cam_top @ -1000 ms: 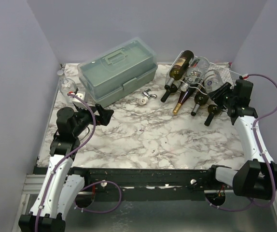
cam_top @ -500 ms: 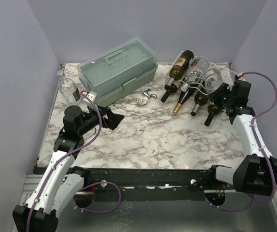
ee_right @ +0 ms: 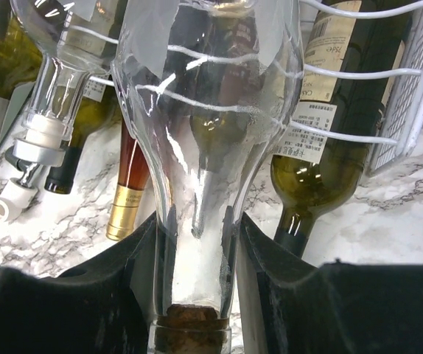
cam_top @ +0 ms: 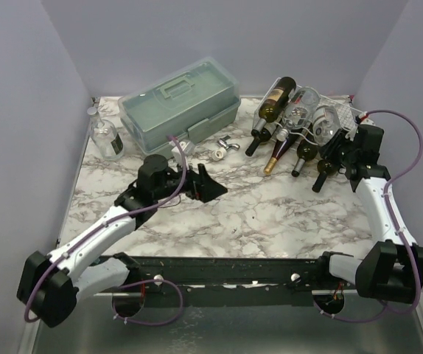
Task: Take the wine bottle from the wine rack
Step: Pick up the wine bottle from the wine rack.
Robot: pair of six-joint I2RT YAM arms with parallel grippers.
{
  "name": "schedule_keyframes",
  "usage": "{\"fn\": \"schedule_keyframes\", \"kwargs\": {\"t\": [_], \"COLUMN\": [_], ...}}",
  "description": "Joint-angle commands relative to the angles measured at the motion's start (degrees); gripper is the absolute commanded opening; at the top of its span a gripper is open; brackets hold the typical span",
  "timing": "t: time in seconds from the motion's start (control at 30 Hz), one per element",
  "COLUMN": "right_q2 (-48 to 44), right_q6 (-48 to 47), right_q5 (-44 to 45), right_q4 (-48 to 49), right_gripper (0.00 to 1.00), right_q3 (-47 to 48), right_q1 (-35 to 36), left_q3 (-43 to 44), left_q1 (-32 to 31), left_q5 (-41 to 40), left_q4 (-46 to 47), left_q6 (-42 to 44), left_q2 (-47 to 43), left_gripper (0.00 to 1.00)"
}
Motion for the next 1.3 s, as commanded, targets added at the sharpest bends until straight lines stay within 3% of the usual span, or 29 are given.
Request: {"fn": "schedule_keyframes", "kwargs": {"t": [0.0, 0.2, 0.53, 0.97, 1.27], "right_q2": [-2.1, -3.6, -7.8, -10.0, -12.2], "right_q6": [-1.0, -0.8, -1.0, -1.5, -2.6], "right_q5": [-2.1, -1.6, -0.8, -1.0, -0.5], "right_q4": [1.2, 2.0, 0.6, -0.4, -0.4], "right_gripper": [0.00, 0.00, 0.00, 0.00, 0.00], "right_q3": [-1.6, -3.5, -4.7, -5.5, -5.9], "right_q1": [0.1, 0.1, 0.1, 0.1, 0.1], "left_q3": [5.5, 18.3, 40.5, 57.4, 69.3], "left_q1": [-4.8, -11.2, -14.9, -19.3, -19.7], "left_q5": [-4.3, -10.7, -15.1, -18.8, -22.8], "left_q4": [13.5, 22.0, 22.6, 19.7, 12.1], "left_q6": [-16.8, -28.5, -43.9, -51.8, -51.5], "left_q2": [10.1, 27.2, 51.5, 67.3, 76.1], "left_gripper": [0.97, 0.95, 0.99, 0.99, 0.99]}}
